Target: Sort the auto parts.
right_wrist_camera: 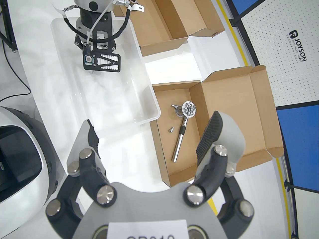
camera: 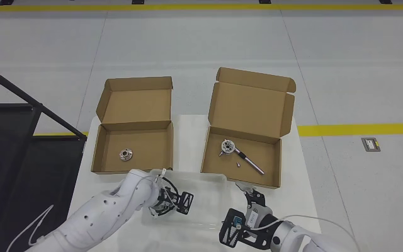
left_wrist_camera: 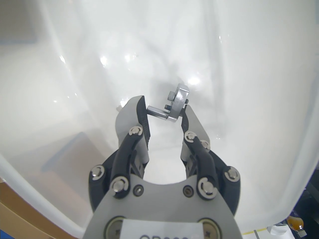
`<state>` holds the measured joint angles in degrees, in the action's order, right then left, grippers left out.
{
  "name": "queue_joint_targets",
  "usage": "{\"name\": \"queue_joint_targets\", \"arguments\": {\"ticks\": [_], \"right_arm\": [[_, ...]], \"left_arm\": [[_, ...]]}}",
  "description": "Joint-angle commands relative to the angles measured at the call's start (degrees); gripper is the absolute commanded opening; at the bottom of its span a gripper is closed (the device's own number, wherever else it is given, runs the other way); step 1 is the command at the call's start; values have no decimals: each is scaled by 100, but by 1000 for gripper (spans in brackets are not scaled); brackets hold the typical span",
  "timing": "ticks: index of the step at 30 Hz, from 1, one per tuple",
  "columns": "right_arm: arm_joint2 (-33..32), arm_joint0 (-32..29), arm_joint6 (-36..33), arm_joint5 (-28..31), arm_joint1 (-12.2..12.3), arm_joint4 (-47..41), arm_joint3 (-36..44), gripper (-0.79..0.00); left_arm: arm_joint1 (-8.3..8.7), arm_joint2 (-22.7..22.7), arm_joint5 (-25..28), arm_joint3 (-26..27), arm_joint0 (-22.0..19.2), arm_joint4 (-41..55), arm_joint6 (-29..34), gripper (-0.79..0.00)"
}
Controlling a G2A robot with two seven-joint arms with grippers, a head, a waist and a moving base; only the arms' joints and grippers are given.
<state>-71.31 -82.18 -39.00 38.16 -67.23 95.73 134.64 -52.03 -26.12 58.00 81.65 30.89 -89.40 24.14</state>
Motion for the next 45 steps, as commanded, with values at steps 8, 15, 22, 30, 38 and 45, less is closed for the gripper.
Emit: {"name": "queue_joint_targets", "arguments": {"ticks": [8, 15, 22, 30, 38, 45], "right_arm": [[0, 0, 0, 0, 0, 0, 0, 0], [0, 0, 0, 0, 0, 0, 0, 0], [0, 0, 0, 0, 0, 0, 0, 0], [0, 0, 0, 0, 0, 0, 0, 0], [0, 0, 0, 0, 0, 0, 0, 0], [0, 0, 0, 0, 0, 0, 0, 0]], "left_arm": [[108, -179, 0, 266, 56, 19, -143, -785], [232, -494, -40, 534, 243, 13, -106, -785], [352, -866, -241, 892, 486, 87, -60, -785], [352, -866, -241, 892, 486, 87, -60, -785], [353, -965, -403, 908, 566, 61, -157, -785], [398, -1325, -403, 910, 622, 327, -384, -785]]}}
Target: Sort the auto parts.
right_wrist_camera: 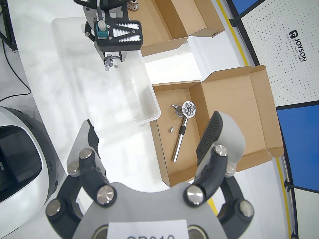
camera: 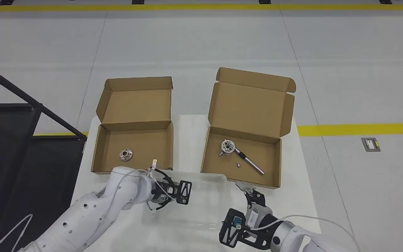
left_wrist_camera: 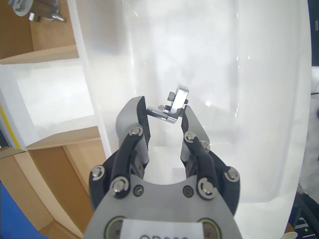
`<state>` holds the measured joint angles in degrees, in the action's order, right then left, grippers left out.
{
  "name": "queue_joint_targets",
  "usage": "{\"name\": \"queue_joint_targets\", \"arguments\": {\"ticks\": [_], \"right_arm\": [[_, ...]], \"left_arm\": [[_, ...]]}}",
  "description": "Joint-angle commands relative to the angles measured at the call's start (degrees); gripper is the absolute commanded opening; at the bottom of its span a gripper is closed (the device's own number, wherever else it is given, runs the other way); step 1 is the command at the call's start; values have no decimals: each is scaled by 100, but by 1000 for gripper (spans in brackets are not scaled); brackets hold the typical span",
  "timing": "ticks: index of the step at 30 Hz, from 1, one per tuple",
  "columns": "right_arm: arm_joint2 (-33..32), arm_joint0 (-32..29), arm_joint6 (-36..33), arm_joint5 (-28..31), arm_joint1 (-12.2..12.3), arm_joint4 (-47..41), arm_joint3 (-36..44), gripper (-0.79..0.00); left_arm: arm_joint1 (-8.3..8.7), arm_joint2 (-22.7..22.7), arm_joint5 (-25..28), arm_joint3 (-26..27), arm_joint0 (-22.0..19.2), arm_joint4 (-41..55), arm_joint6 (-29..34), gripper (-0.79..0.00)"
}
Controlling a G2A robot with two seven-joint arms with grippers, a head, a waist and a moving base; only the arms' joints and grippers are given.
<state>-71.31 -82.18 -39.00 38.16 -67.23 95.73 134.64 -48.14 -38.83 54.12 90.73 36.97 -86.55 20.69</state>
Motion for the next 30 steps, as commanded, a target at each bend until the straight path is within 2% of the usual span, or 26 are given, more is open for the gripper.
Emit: {"name": "queue_joint_targets", "arguments": {"ticks": [1, 4, 18, 22, 28, 30], "right_arm": [[0, 0, 0, 0, 0, 0, 0, 0], [0, 0, 0, 0, 0, 0, 0, 0], [0, 0, 0, 0, 0, 0, 0, 0], [0, 0, 0, 0, 0, 0, 0, 0], [0, 0, 0, 0, 0, 0, 0, 0], [0, 0, 0, 0, 0, 0, 0, 0]], "left_arm": [[18, -114, -13, 10, 32, 102, -91, -785], [57, -332, -90, 39, 86, 235, -164, -785], [54, -362, -205, 31, 135, 240, -199, -785], [62, -607, -316, -74, 108, 503, -243, -785], [100, -1062, -149, -316, 11, 1293, -255, -785], [93, -1090, -160, -326, -55, 1330, 14, -785]]}}
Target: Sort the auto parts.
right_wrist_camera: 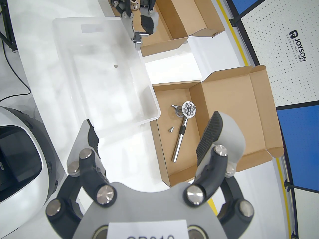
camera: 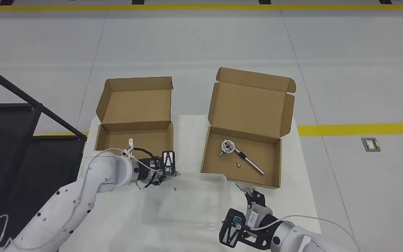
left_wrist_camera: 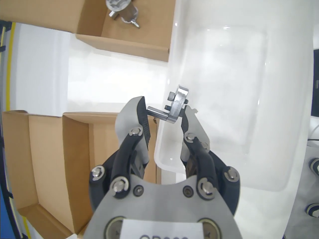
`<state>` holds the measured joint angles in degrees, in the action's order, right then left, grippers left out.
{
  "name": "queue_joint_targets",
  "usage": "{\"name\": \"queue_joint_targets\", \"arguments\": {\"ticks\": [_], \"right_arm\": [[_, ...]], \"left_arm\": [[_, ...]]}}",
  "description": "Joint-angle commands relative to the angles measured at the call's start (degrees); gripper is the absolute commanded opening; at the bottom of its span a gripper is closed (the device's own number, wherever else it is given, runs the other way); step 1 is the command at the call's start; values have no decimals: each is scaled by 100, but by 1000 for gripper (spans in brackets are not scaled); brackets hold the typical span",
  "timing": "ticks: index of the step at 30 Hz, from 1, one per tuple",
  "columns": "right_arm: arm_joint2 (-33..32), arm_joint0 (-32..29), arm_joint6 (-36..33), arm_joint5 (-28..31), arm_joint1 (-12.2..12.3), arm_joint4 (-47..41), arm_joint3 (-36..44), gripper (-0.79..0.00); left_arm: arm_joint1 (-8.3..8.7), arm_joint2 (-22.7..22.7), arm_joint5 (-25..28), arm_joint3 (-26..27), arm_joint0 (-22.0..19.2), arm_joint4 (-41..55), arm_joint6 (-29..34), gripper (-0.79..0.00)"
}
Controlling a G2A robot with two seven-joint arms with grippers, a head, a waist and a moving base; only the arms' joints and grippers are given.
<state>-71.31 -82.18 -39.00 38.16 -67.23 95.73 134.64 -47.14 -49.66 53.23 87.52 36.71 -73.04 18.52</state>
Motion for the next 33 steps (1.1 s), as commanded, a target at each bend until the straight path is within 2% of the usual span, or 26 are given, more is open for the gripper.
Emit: {"name": "queue_joint_targets", "arguments": {"ticks": [1, 6, 21, 33], "right_arm": [[0, 0, 0, 0, 0, 0, 0, 0], [0, 0, 0, 0, 0, 0, 0, 0], [0, 0, 0, 0, 0, 0, 0, 0], [0, 0, 0, 0, 0, 0, 0, 0]], "left_arm": [[-25, 13, -195, 23, -32, 20, 370, -785], [-98, 47, -442, 16, -86, 440, 709, -785], [-101, 42, -553, 11, -6, 434, 663, -785], [-134, -363, -1179, -516, -87, 1020, 942, -785]]}}
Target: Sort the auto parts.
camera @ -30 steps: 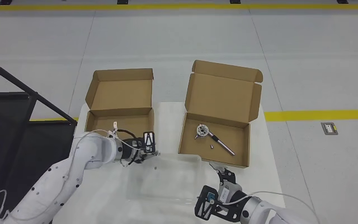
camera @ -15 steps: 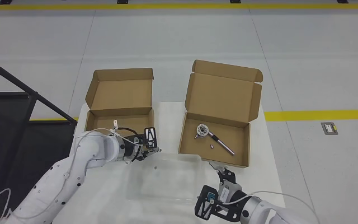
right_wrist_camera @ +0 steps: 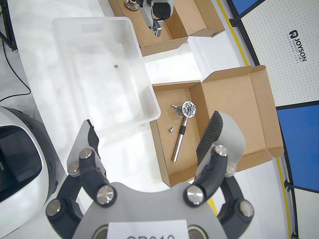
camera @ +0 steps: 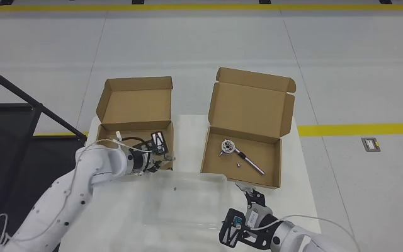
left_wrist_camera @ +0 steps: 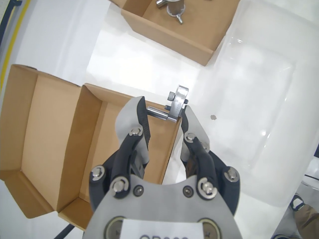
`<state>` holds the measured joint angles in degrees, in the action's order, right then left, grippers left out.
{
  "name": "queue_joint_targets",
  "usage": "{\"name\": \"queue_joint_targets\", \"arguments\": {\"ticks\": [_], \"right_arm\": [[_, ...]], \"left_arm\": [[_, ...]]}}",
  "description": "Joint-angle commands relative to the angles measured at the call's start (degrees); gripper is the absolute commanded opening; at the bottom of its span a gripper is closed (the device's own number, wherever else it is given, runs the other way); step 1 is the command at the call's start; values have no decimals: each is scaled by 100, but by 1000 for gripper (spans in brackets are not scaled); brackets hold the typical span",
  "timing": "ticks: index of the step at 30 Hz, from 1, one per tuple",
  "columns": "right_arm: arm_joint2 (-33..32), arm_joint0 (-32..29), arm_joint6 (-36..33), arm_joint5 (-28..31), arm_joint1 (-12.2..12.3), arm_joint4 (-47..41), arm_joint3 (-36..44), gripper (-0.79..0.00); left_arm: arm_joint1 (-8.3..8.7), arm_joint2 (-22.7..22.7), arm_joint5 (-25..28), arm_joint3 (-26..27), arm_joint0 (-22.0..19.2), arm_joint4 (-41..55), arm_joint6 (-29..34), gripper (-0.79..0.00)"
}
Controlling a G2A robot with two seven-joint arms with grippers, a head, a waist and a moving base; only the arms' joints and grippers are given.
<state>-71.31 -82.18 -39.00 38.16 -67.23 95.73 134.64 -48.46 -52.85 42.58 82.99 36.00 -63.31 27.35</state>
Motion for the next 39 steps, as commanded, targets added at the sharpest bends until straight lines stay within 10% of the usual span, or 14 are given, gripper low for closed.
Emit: {"name": "queue_joint_targets", "arguments": {"ticks": [1, 20, 39], "right_arm": [[0, 0, 0, 0, 0, 0, 0, 0], [0, 0, 0, 0, 0, 0, 0, 0], [0, 0, 0, 0, 0, 0, 0, 0]], "left_arm": [[-2, -88, -165, -101, -36, 101, 101, -785], [29, -500, -481, -528, -1, 630, 205, -785], [-390, 199, -1403, -2166, -806, 556, 1171, -785]]}}
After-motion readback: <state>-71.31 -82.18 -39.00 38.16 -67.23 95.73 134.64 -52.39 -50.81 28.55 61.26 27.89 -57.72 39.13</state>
